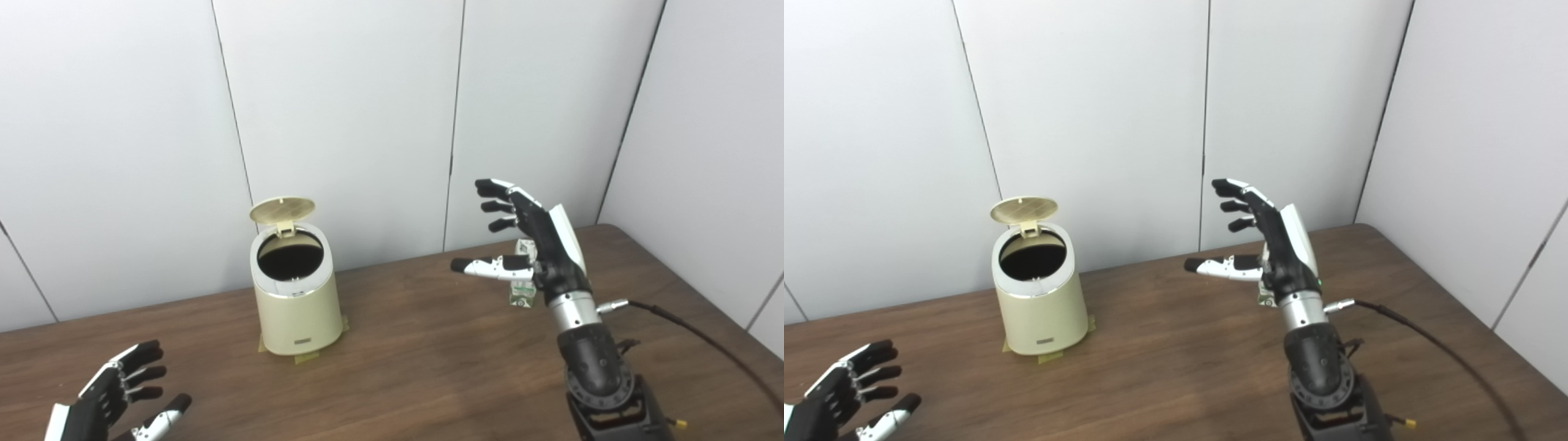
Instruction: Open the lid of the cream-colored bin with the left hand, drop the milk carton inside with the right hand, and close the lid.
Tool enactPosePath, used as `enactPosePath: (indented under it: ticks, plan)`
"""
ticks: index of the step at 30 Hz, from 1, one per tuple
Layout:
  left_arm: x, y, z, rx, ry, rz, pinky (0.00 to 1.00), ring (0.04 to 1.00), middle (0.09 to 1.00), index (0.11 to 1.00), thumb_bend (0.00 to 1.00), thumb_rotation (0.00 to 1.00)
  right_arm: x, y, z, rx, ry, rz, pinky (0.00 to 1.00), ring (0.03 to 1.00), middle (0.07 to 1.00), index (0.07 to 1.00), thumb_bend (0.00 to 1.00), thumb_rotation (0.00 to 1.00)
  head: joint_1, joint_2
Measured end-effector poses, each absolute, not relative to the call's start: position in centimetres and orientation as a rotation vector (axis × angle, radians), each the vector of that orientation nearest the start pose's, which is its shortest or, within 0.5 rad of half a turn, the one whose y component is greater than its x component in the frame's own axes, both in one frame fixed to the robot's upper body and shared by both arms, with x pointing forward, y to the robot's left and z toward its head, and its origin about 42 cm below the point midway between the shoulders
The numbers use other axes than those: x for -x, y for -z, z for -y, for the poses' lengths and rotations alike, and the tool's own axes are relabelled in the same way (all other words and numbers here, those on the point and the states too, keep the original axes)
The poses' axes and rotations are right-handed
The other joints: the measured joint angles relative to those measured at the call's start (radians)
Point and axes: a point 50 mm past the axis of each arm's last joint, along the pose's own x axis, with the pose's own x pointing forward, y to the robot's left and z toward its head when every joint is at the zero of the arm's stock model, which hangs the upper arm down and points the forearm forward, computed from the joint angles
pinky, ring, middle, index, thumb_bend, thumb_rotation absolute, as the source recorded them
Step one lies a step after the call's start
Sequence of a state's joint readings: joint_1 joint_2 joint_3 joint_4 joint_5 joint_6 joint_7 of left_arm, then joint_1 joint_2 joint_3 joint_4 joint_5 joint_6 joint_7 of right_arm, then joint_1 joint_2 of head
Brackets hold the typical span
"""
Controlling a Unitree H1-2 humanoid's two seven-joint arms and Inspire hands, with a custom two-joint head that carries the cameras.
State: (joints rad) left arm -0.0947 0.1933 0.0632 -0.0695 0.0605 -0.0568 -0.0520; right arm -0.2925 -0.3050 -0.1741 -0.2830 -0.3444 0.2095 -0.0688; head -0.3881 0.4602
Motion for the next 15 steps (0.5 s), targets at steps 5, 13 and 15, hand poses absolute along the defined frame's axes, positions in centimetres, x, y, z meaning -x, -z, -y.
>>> enactPosePath:
  ticks: [5,13,15]
  plan:
    - [-31.2,-15.6,-27.7,-0.256,0.011,0.218,0.62,0.721,0.778,0.771,0.6,0.0,-35.0,-29.3,36.1,0.648,0.354,0.345,0.62,0.807,0.864,0.826,0.77,0.19,-0.006,0.005]
    - [-31.1,-16.3,-27.5,-0.249,0.013,0.244,0.62,0.714,0.766,0.76,0.6,0.0,-37.3,-29.0,39.6,0.663,0.308,0.185,0.64,0.845,0.897,0.872,0.8,0.22,-0.011,0.011]
    - [-31.0,-16.2,-27.5,-0.251,0.011,0.243,0.63,0.716,0.762,0.758,0.6,0.0,-37.9,-29.0,40.2,0.638,0.291,0.165,0.63,0.872,0.919,0.881,0.8,0.18,-0.009,0.012]
